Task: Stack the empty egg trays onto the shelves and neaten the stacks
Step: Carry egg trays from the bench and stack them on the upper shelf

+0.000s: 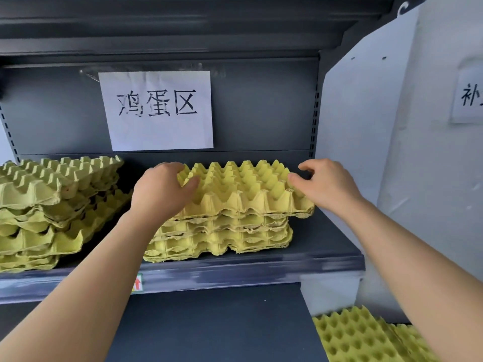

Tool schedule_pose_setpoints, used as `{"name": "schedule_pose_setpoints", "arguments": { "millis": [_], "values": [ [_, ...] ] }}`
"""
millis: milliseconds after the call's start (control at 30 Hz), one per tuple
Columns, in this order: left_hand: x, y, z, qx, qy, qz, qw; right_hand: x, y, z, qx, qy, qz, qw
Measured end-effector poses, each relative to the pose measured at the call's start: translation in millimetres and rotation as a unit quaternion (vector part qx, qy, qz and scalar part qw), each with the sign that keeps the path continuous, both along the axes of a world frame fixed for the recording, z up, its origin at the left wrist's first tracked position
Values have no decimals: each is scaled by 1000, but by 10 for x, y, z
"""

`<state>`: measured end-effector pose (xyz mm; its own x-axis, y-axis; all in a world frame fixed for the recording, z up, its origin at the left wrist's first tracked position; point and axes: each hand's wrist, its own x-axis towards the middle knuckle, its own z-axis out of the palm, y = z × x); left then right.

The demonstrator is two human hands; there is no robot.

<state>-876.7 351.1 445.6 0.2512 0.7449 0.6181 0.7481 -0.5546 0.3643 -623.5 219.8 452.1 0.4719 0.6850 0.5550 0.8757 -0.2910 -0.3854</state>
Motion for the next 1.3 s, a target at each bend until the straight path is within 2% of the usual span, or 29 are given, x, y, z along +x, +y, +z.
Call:
{"name": "schedule_pose_setpoints", "arguments": {
  "millis": [233,533,767,933,1067,1300],
  "values": [
    [820,-693,-56,92,34,-134,986,308,-682,-128,13,-9,-34,999],
    [2519,-1834,-650,106,45,-341,933,1500,-2122,-780,-28,18,-140,990],
    [4109,-2783,-1385,15,96,-410,907,2872,-3312,-1408,-126,80,-229,962],
    [5206,-3256,-1975,-54,166,-422,889,3796,-3958,-1909,-180,126,-274,936],
    [5984,-3462,-2441,-82,237,-419,873,4484,-4308,-2346,-199,173,-309,914],
    [7371,-3551,-3152,-159,280,-419,849,5836,-4535,-3128,-223,229,-332,888]
  ]
}}
